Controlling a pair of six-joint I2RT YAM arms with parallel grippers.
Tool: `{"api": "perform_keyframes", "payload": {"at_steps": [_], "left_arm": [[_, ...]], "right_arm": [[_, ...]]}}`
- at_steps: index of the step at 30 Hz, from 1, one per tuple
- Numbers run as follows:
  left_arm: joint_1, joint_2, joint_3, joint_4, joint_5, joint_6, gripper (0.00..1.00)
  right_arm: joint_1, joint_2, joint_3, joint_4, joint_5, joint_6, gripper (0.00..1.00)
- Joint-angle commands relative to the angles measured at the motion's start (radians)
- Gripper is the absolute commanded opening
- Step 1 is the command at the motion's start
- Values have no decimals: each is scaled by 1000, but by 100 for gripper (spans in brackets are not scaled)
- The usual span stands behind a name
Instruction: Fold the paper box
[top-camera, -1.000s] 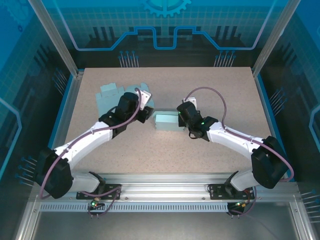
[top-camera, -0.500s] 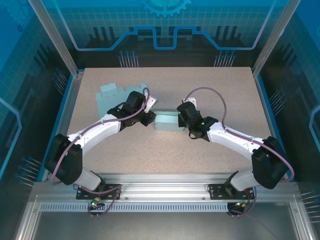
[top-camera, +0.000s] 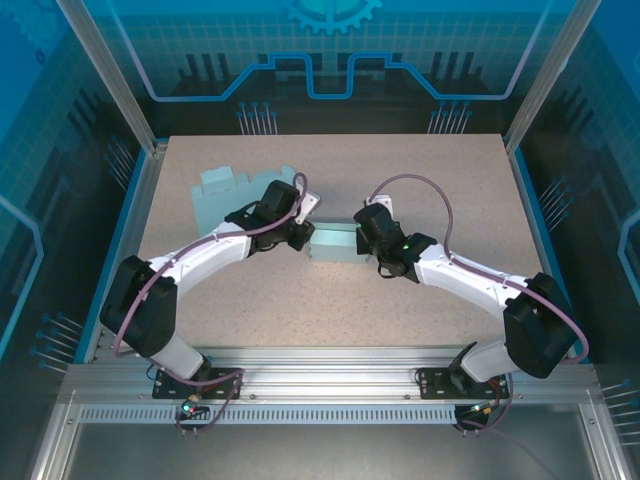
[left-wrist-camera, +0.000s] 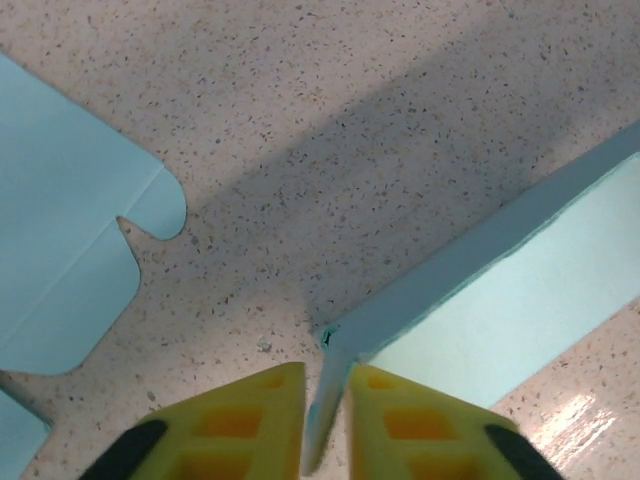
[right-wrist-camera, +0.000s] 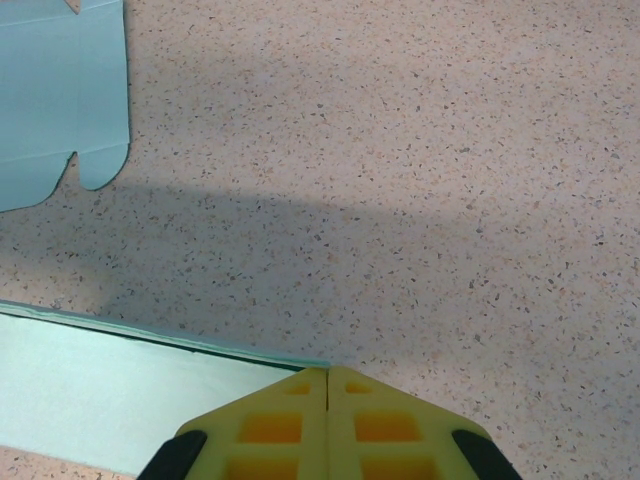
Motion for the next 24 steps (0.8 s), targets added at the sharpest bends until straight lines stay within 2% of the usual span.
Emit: {"api": "perform_keyframes", "payload": {"at_steps": [1, 8, 18, 24], "left_arm": [[-12, 18, 51, -34, -22, -37, 15], [-25, 43, 105, -91, -42, -117, 3], [-30, 53, 111, -98, 57, -326, 2], [-32, 49, 90, -81, 63, -416, 2]], "right_arm": [[20, -3, -10, -64, -29, -7, 7], [19, -7, -10, -67, -27, -8, 7], [26, 4, -3, -62, -30, -9, 7], [29, 13, 2, -62, -25, -9, 7]]}}
